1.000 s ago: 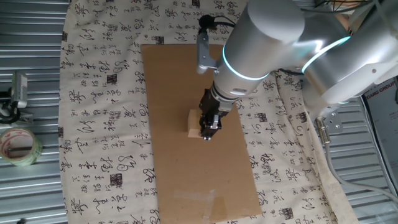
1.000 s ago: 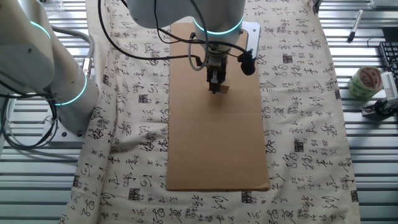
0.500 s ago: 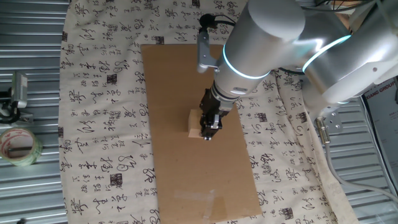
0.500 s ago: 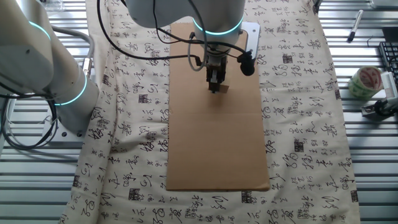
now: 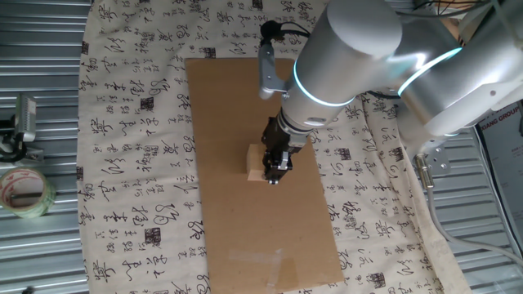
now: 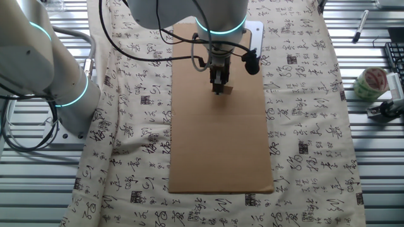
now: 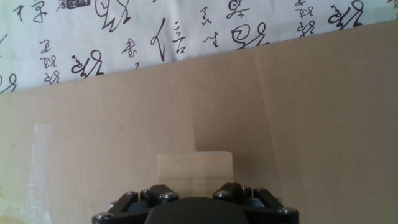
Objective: Hold a small block with the gripper and sweep it from left to right on the table
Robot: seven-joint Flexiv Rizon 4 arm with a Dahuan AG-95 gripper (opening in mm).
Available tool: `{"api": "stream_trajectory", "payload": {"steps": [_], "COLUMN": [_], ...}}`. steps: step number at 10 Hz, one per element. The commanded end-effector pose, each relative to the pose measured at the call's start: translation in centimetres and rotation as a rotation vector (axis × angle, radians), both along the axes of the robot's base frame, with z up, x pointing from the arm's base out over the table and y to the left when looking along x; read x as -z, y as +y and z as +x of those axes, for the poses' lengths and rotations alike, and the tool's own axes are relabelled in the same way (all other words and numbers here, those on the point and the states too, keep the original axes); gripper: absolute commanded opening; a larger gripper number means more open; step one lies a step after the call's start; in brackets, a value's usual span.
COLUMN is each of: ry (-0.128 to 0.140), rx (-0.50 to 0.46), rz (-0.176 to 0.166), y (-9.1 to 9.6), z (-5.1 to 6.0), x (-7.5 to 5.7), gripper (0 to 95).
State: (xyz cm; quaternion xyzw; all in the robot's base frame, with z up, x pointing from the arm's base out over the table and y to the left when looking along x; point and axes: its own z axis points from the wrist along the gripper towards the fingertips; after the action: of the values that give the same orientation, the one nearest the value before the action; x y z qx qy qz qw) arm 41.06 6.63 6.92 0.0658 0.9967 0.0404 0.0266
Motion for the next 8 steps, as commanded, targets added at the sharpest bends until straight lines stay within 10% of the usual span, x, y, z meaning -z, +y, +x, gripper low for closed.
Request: {"api": "stream_trajectory", "payload": {"steps": [1, 8], "ry": [0.001, 0.008], "rx": [0.008, -0.027], "rz": [0.006, 0.007], "y": [0.00, -0.19], "z": [-0.05, -0.56], "x": [-0.05, 0.02], "gripper": [19.0, 19.0]}}
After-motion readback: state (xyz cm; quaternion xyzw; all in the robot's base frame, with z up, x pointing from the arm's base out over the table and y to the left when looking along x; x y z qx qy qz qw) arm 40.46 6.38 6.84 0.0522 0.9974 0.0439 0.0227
